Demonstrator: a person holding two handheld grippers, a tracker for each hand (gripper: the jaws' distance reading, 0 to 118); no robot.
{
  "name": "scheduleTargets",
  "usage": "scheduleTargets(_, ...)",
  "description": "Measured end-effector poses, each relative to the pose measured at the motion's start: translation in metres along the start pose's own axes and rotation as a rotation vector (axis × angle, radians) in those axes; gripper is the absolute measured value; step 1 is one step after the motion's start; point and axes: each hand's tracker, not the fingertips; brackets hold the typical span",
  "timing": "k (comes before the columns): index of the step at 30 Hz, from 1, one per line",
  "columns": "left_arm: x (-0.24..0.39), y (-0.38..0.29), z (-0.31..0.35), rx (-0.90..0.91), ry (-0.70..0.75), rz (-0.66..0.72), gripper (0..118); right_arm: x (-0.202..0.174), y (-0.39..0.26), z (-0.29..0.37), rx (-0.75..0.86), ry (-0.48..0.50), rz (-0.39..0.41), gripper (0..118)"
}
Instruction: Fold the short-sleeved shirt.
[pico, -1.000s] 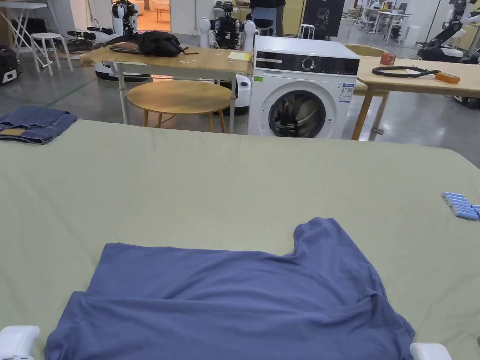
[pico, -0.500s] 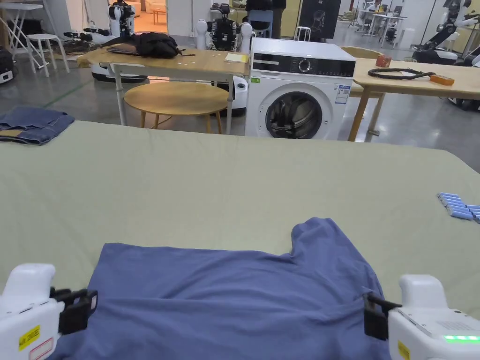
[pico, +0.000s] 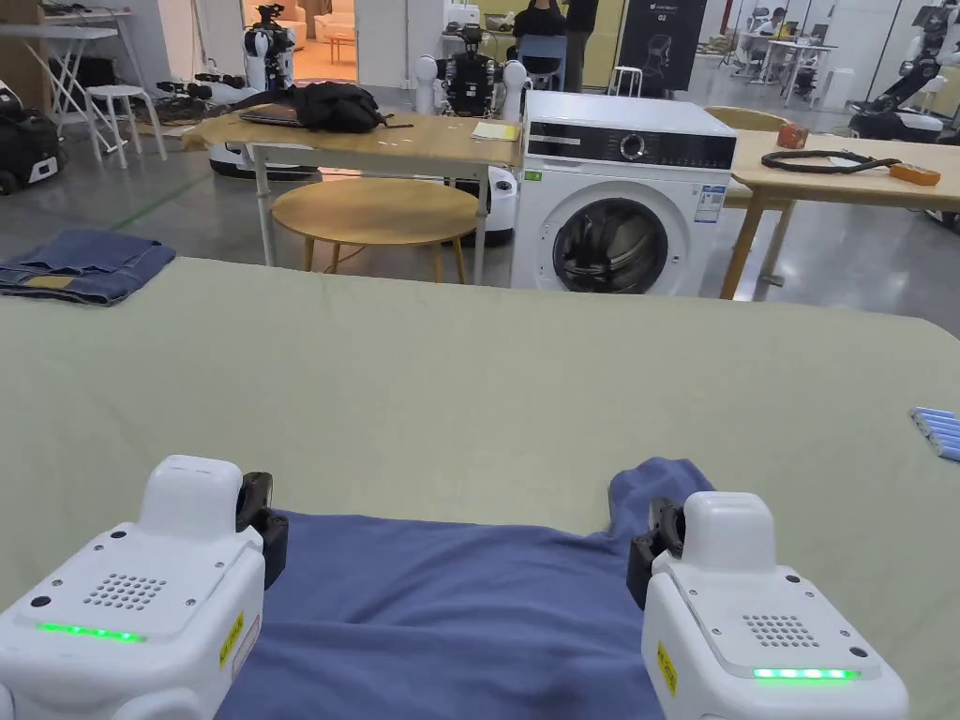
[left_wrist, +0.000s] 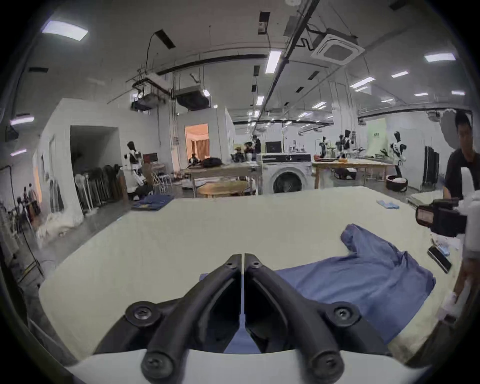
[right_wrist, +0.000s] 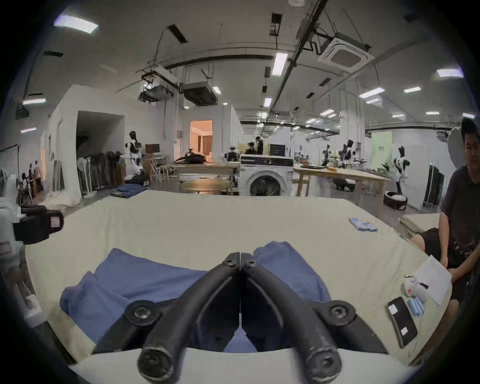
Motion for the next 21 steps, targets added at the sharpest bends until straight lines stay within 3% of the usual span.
scheduleTargets(9,-0.087,0.006,-0.119,-0.373,-0.137,0.283,0,0.000,-0.015,-0.033,-0.100,0.039,-0.012,0)
scheduleTargets(12,-0.114,0.006,-0.167,-0.487,-0.136,0.320,0,0.003,-0.020,-0.045,-0.129,0.045,-0.002,0)
scheduleTargets(13,-0.121,0.006,-0.183,-0.531,-0.141,0.320,5,0.003,-0.021,-0.049,-0.140,0.042,0.002,0)
scheduleTargets(16,-0.140,0.002,-0.226,-0.632,-0.145,0.334,41,0.008,-0.025,-0.060,-0.173,0.036,-0.002,0)
scheduleTargets(21,-0.136,-0.008,-0.264,-0.757,-0.167,0.322,58,0.018,-0.030,-0.075,-0.209,0.013,0.001,0)
